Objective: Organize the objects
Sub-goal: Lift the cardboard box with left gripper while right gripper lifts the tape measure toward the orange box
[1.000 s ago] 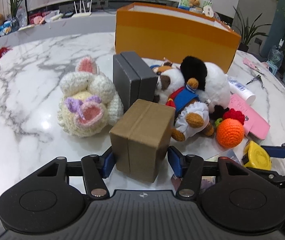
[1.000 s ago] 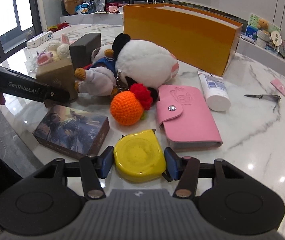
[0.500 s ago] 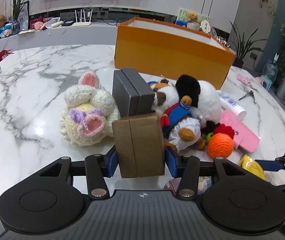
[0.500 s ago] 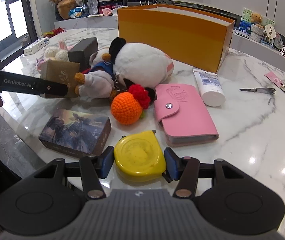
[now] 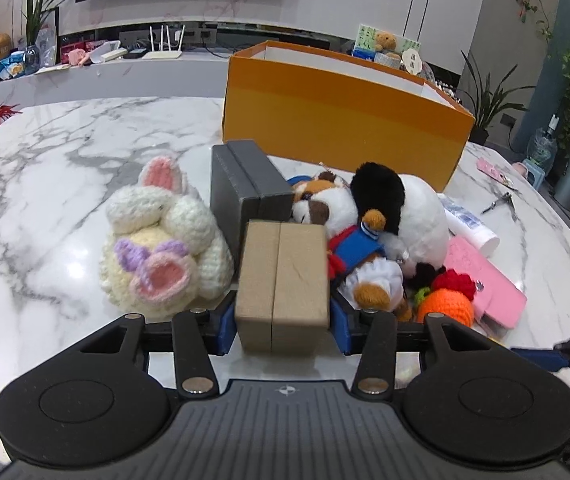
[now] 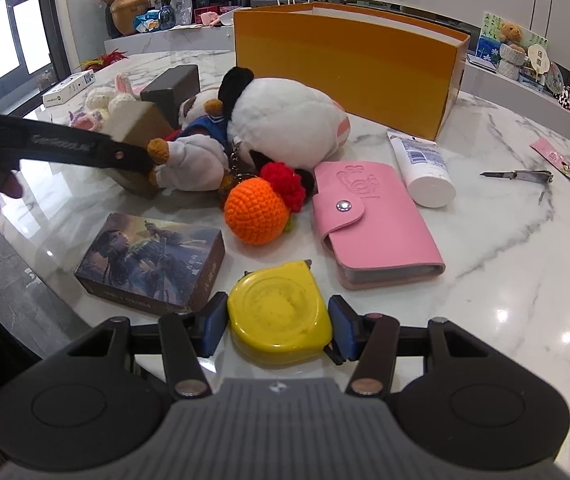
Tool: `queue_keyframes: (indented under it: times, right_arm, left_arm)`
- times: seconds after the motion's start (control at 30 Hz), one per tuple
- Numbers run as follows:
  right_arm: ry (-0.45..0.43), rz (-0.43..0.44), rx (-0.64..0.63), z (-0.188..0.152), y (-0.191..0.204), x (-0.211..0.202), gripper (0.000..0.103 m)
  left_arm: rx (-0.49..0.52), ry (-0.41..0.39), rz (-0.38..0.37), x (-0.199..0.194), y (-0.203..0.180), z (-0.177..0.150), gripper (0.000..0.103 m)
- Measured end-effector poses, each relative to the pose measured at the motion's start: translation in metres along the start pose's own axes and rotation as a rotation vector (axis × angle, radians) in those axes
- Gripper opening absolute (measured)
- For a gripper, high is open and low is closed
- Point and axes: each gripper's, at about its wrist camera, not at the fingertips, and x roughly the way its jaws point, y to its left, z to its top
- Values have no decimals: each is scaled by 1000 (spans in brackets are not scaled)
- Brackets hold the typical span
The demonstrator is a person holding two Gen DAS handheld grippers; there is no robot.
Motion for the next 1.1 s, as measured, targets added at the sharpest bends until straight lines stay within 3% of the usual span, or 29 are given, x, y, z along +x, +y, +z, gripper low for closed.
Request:
queue_keyframes:
  times: [0.3, 0.67, 0.93, 1.1]
  right_arm:
    - [-4, -5, 13, 0, 0, -4, 56]
    - [-44, -14, 23, 6, 4, -30, 56]
    - [-145, -21, 64, 23, 6, -62, 56]
    - [-244, -25, 50, 65, 6, -81, 56]
  left_arm:
    - [-86, 14, -14, 1, 10, -2, 52]
    - [-106, -44, -19, -33, 13, 2, 52]
    - [-68, -111, -28, -60, 3, 14, 52]
    - [-21, -199, -28, -75, -15, 42, 52]
